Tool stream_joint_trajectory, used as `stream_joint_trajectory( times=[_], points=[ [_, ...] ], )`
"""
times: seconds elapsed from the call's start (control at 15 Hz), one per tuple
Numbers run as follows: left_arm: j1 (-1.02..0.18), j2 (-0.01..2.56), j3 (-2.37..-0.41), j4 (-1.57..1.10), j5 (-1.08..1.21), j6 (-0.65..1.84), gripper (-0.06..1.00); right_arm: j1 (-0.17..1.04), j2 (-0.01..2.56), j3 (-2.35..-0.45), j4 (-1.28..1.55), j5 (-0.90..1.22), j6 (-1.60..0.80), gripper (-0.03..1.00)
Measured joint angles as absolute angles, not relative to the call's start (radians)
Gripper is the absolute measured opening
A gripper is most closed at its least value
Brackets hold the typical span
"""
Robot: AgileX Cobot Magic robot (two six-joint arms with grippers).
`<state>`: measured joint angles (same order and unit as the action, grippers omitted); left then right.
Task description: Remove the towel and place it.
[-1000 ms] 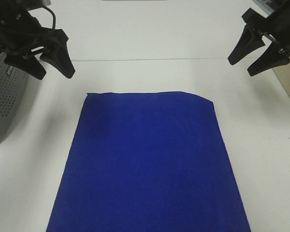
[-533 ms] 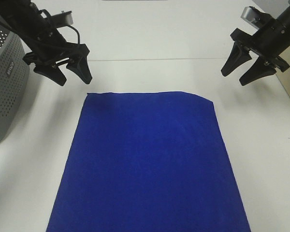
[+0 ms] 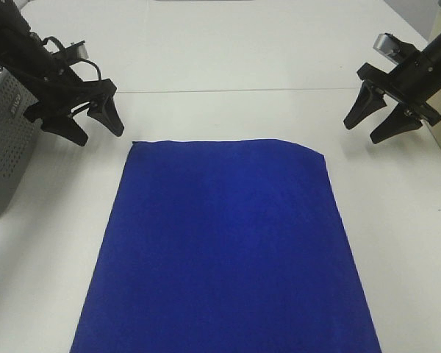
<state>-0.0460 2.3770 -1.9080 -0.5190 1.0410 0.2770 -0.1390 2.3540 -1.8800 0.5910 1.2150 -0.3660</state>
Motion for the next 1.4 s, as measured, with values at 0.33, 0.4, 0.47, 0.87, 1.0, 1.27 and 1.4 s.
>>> stream_joint_trajectory(
  times=[0.33, 0.4, 0.47, 0.87, 1.0, 1.27, 1.4],
  points=[
    [-0.043, 2.427, -1.909, -0.561, 0.999, 0.330, 0.72, -0.139, 2.379, -1.880, 0.591, 1.215, -0.380, 0.64],
    [-0.043, 2.432, -1.909, -0.561, 0.992, 0.333, 0.72, -0.139, 2.386, -1.880, 0.590, 1.215, -0.383, 0.64],
    [-0.043, 2.440, -1.909, -0.562, 0.984, 0.336, 0.72, -0.139, 2.394, -1.881, 0.589, 1.214, -0.383, 0.64],
    [-0.043, 2.458, -1.918, -0.587, 0.963, 0.343, 0.72, -0.139, 2.438, -1.883, 0.584, 1.150, -0.384, 0.64],
    [-0.043, 2.459, -1.919, -0.590, 0.960, 0.343, 0.72, -0.139, 2.438, -1.883, 0.585, 1.147, -0.384, 0.64],
    [-0.043, 2.459, -1.919, -0.591, 0.960, 0.343, 0.72, -0.139, 2.438, -1.883, 0.586, 1.129, -0.384, 0.64],
    [-0.043, 2.460, -1.919, -0.591, 0.960, 0.344, 0.72, -0.139, 2.438, -1.883, 0.586, 1.127, -0.383, 0.64]
  ],
)
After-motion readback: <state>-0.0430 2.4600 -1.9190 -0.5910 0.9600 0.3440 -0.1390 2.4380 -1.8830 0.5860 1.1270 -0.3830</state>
